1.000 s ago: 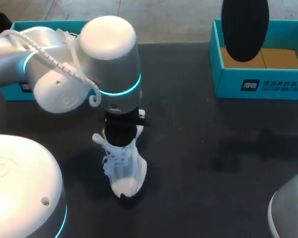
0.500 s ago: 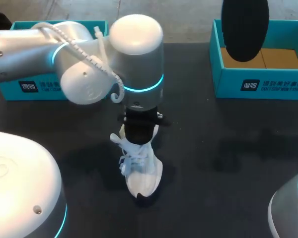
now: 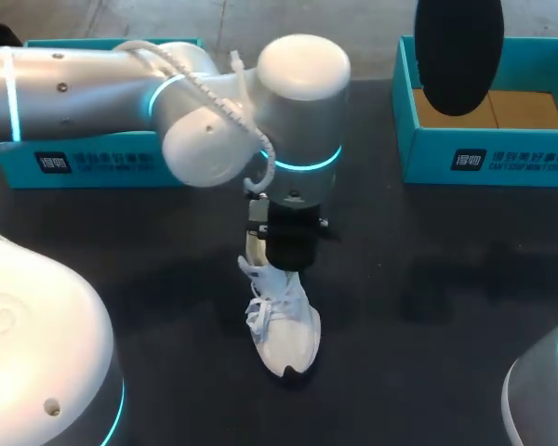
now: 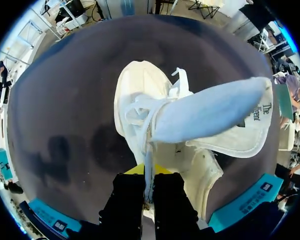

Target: Take the shoe out of the shoebox, open the shoe tongue, remove and reinsert the insole, then place the shoe into the shoebox

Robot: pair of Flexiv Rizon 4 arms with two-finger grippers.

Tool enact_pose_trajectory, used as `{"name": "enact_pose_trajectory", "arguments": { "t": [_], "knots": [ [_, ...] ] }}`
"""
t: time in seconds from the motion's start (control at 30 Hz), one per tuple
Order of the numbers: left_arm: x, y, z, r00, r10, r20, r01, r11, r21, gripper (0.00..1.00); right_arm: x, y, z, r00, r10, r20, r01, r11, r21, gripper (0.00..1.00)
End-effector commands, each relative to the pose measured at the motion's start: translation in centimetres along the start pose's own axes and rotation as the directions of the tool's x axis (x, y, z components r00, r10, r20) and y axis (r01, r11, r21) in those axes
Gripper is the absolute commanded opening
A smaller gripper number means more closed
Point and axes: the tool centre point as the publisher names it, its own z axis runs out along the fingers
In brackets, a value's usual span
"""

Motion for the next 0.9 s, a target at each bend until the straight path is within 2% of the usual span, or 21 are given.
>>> {"name": "enact_pose_trajectory", "arguments": {
  "t": [0.03, 0.43, 0.47, 0.5, 0.53, 0.57, 0.73, 0.9],
  "knots": [
    [-0.8, 0.1, 0.5, 0.999, 0.029, -0.040, -0.029, 1.000, 0.005, 0.00, 0.0, 0.2, 0.1, 1.000, 0.002, 0.003, -0.002, 1.000, 0.003, 0.00],
    [-1.0, -0.6, 1.8, 0.995, 0.084, -0.057, -0.083, 0.996, 0.015, 0.00, 0.0, 0.2, 0.1, 1.000, 0.002, 0.003, -0.002, 1.000, 0.003, 0.00],
    [-1.0, -0.6, 1.8, 0.995, 0.081, -0.056, -0.080, 0.997, 0.017, 0.19, 0.0, 0.2, 0.1, 1.000, 0.002, 0.003, -0.002, 1.000, 0.003, 0.00],
    [-1.0, -0.5, 1.9, 0.996, 0.075, -0.052, -0.075, 0.997, 0.019, 0.47, 0.0, 0.2, 0.1, 1.000, 0.002, 0.003, -0.002, 1.000, 0.003, 0.00],
    [-1.0, -0.4, 1.9, 0.996, 0.071, -0.049, -0.070, 0.997, 0.022, 0.85, 0.0, 0.2, 0.1, 1.000, 0.002, 0.003, -0.002, 1.000, 0.003, 0.00],
    [-1.0, -0.4, 1.9, 0.997, 0.067, -0.044, -0.066, 0.998, 0.024, 1.00, 0.0, 0.2, 0.1, 1.000, 0.002, 0.003, -0.002, 1.000, 0.003, 0.00],
    [-0.8, 0.0, 1.3, 0.999, 0.050, -0.013, -0.049, 0.998, 0.038, 1.00, 0.0, 0.2, 0.1, 1.000, 0.002, 0.003, -0.002, 1.000, 0.003, 0.00],
    [-1.0, 0.6, -0.3, 0.999, 0.008, 0.045, -0.012, 0.997, 0.076, 1.00, 0.0, 0.2, 0.1, 1.000, 0.002, 0.003, -0.002, 1.000, 0.003, 0.00]
  ]
}}
